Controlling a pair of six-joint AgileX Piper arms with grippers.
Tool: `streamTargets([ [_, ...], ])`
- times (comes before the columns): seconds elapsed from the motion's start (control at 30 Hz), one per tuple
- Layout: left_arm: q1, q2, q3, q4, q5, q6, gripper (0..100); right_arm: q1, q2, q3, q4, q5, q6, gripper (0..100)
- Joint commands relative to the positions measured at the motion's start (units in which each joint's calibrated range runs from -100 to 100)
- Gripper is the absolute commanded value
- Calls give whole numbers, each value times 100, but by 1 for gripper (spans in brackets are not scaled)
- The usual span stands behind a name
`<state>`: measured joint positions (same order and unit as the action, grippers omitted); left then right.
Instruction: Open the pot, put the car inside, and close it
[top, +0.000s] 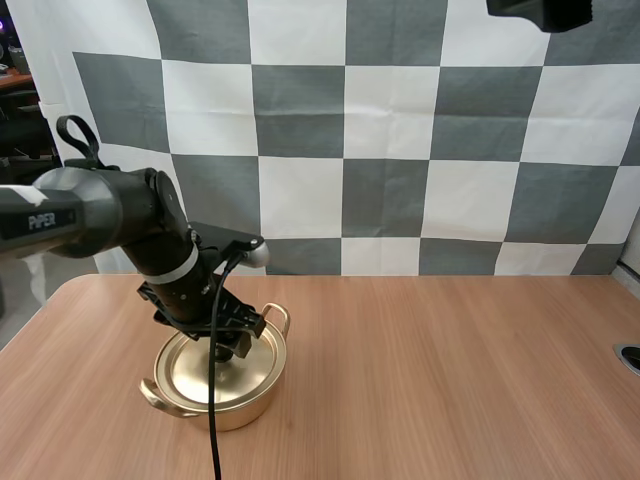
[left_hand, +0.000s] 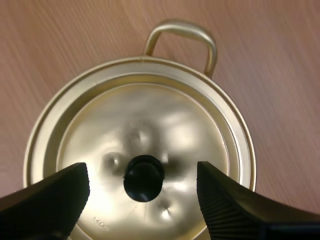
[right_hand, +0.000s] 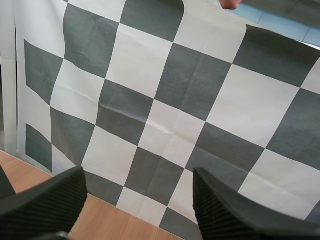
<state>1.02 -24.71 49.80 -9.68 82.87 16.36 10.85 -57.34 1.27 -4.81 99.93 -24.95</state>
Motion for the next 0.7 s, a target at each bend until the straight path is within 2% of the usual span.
streamTargets([
  [0.0, 3, -131, -424, 23, 24, -4, 100, -3, -1, 6, 5, 7, -2, 100],
  [0.07, 3, -281, -769, 35, 247, -4, 100, -3, -1, 6, 5, 7, -2, 100],
  [0.1, 3, -363, -967, 35, 448, -4, 83, -3, -1, 6, 5, 7, -2, 100],
  [0.13, 3, -428, -1129, 35, 620, -47, 58, -3, -1, 6, 5, 7, -2, 100],
  [0.17, 3, -518, -1321, 25, 794, -194, 22, -3, -1, 6, 1, 7, -2, 100],
  [0.2, 3, -606, -1500, 24, 876, -351, 1, -3, -1, 6, 1, 7, -2, 100],
  [0.4, 3, -1150, -2230, 62, 1050, -1172, 0, -19, -15, 6, -161, 7, -2, 100],
  [0.5, 3, -1544, -2408, 116, 1050, -1249, 0, -113, -60, 100, -149, 7, -2, 100],
  [0.53, 3, -1662, -2440, 183, 1034, -1249, 0, -150, -74, 142, -99, 7, -2, 89],
  [0.57, 3, -1812, -2471, 324, 1011, -1249, 0, -199, -87, 204, -83, 7, 38, 57],
  [0.6, 3, -1952, -2469, 445, 916, -1249, 0, -256, -123, 286, -83, 7, 180, 18],
  [0.63, 3, -2098, -2469, 511, 801, -1249, 0, -324, -145, 391, -135, 7, 337, 0],
  [0.67, 3, -2233, -2469, 570, 708, -1249, 0, -398, -185, 512, -197, 7, 492, 0],
])
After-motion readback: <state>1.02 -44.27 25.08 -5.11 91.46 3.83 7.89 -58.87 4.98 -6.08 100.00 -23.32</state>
